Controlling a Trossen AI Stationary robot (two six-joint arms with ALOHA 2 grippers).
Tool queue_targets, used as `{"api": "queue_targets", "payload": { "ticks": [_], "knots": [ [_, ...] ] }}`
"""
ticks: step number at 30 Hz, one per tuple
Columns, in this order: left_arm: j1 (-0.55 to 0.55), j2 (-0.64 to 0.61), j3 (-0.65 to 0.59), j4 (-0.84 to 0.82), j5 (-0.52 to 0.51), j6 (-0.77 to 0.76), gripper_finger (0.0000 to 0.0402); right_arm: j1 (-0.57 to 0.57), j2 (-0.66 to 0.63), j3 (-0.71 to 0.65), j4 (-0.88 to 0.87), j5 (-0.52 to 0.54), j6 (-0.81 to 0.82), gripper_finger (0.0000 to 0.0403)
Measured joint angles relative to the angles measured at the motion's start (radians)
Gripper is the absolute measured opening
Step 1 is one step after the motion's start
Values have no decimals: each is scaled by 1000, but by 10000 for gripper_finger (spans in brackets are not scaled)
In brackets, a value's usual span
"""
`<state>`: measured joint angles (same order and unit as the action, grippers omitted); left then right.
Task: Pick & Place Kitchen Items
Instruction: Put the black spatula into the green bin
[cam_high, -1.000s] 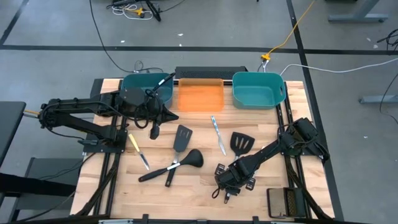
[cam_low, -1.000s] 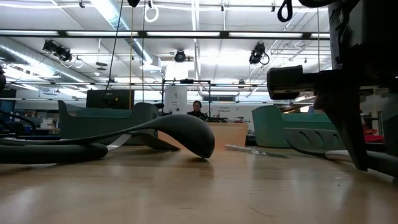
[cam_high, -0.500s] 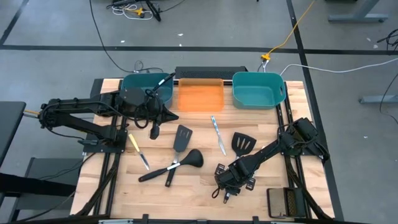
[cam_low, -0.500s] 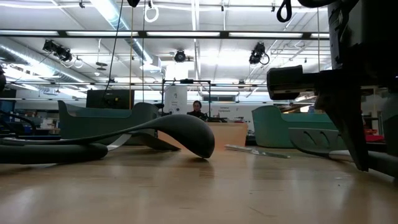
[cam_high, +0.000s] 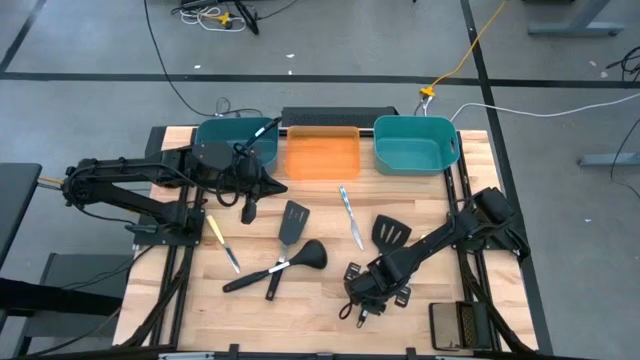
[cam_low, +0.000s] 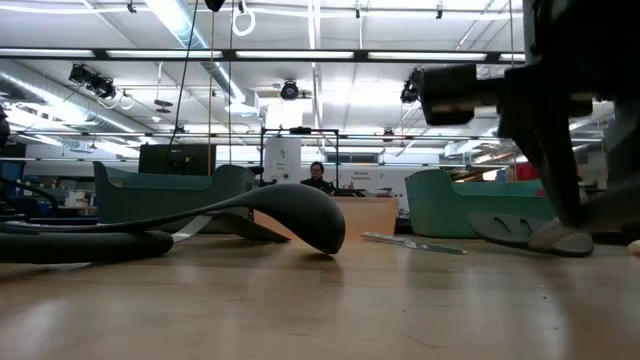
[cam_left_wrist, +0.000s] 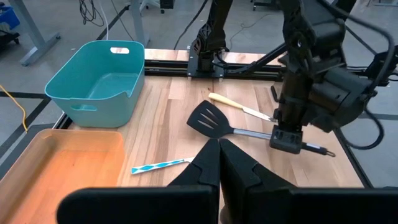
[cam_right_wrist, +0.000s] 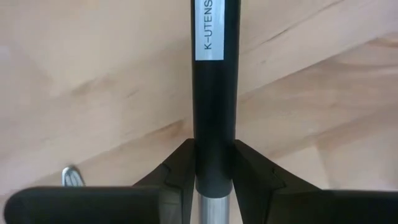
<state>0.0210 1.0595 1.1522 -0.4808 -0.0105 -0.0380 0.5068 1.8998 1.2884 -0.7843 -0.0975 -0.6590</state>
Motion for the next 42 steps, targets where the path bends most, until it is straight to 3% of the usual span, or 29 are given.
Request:
{"api": "queue_targets", "payload": {
  "ticks": [23, 42],
  "knots": [
    [0, 0, 0, 0, 3, -10, 4, -28, -22, 126, -73, 3, 103, 88],
    [0, 0, 0, 0, 3, -9, 4, -29, -225, 126, -110, 37, 263, 84]
  ]
}}
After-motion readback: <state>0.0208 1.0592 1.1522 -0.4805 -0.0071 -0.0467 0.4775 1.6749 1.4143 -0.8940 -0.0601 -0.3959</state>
